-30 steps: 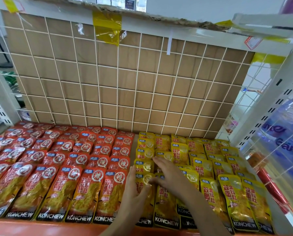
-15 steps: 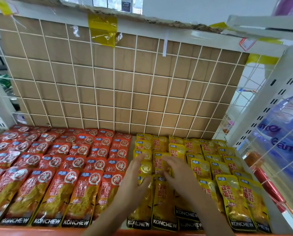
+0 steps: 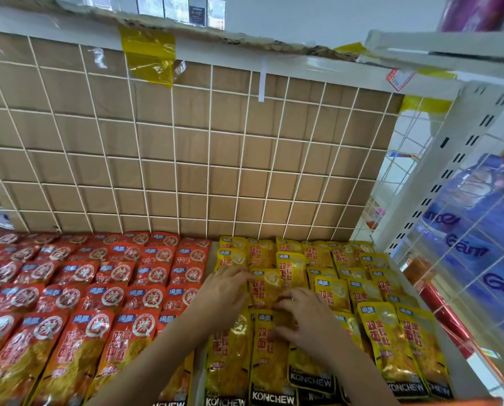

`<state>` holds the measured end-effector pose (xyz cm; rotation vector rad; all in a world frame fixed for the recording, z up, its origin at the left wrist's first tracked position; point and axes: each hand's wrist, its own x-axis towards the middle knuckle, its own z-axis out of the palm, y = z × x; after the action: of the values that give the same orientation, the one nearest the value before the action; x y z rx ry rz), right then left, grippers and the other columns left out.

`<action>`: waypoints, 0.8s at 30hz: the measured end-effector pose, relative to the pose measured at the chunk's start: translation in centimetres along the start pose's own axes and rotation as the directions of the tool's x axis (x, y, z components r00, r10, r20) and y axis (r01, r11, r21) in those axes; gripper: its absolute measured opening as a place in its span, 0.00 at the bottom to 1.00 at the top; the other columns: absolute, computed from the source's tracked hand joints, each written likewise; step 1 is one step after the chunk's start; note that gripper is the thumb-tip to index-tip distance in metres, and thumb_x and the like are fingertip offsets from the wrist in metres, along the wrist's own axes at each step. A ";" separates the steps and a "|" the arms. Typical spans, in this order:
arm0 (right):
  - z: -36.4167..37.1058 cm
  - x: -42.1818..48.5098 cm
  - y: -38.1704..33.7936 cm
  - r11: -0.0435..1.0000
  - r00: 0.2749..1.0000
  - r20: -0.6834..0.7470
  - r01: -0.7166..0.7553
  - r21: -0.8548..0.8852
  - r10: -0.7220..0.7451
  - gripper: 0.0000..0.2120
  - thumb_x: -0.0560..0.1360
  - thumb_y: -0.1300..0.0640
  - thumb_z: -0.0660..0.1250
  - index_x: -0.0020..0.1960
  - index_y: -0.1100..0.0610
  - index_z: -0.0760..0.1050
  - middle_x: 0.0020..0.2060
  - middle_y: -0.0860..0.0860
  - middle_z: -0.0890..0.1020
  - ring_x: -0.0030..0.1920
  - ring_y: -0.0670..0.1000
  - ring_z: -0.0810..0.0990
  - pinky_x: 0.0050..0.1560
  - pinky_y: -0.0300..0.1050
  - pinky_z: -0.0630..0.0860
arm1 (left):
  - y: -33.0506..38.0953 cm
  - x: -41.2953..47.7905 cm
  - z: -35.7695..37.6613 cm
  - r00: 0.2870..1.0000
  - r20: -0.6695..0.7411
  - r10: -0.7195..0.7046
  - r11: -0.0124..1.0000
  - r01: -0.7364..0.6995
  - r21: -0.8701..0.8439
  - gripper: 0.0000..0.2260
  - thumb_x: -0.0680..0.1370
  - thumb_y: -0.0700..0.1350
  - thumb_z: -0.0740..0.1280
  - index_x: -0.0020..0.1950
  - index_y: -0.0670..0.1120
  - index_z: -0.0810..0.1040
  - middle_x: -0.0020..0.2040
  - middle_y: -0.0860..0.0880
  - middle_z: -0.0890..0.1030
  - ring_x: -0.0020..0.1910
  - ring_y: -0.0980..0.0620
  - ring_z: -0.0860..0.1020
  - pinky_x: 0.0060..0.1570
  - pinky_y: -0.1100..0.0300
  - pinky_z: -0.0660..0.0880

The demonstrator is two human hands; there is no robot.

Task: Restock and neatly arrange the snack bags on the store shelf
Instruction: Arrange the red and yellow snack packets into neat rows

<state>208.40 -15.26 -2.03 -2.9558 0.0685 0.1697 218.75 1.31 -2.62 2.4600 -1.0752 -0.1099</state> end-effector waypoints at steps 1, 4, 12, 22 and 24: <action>-0.1 0.1 0.0 1.000 1.000 -0.013 -0.002 0.023 0.002 0.25 0.74 0.38 0.61 0.67 0.47 0.68 0.65 0.43 0.67 0.69 0.45 0.60 0.70 0.44 0.55 | -0.2 0.4 0.0 1.000 -0.005 0.004 1.000 -0.004 0.002 0.18 0.80 0.48 0.58 0.70 0.53 0.66 0.70 0.55 0.65 0.70 0.55 0.62 0.68 0.58 0.59; -0.3 0.5 0.1 0.998 1.000 -0.025 -0.010 0.054 0.011 0.23 0.75 0.40 0.60 0.66 0.48 0.68 0.64 0.44 0.68 0.67 0.45 0.63 0.67 0.41 0.58 | -0.8 2.0 -0.1 1.000 0.006 0.007 0.998 -0.007 0.058 0.18 0.79 0.48 0.59 0.69 0.52 0.67 0.69 0.53 0.67 0.69 0.53 0.63 0.67 0.56 0.62; -0.6 1.7 0.2 0.997 0.994 -0.107 -0.014 0.072 0.022 0.13 0.78 0.50 0.59 0.60 0.52 0.72 0.58 0.47 0.72 0.62 0.47 0.68 0.63 0.40 0.64 | -0.1 7.9 -0.6 0.970 0.224 0.092 0.960 -0.147 0.240 0.17 0.79 0.51 0.61 0.68 0.50 0.71 0.67 0.48 0.71 0.68 0.48 0.65 0.66 0.56 0.61; -0.8 2.6 0.8 0.996 1.000 0.022 -0.006 0.094 0.004 0.12 0.76 0.47 0.63 0.55 0.53 0.74 0.55 0.48 0.75 0.59 0.48 0.69 0.61 0.44 0.63 | -0.6 11.0 0.2 0.923 0.371 0.099 0.972 -0.170 0.162 0.16 0.74 0.51 0.69 0.58 0.46 0.75 0.57 0.48 0.78 0.57 0.48 0.74 0.54 0.56 0.67; -0.8 2.7 0.9 0.988 1.000 -0.001 0.009 0.151 -0.009 0.10 0.76 0.49 0.64 0.53 0.53 0.75 0.52 0.47 0.75 0.56 0.47 0.69 0.59 0.43 0.64 | -0.6 11.3 0.3 0.924 0.374 0.083 0.979 -0.147 0.145 0.14 0.75 0.49 0.67 0.58 0.45 0.75 0.58 0.47 0.77 0.58 0.48 0.73 0.53 0.58 0.67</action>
<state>211.13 -16.36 -1.68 -2.8045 0.0653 0.1555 226.86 -6.53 -1.95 2.5828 -1.4372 -0.4762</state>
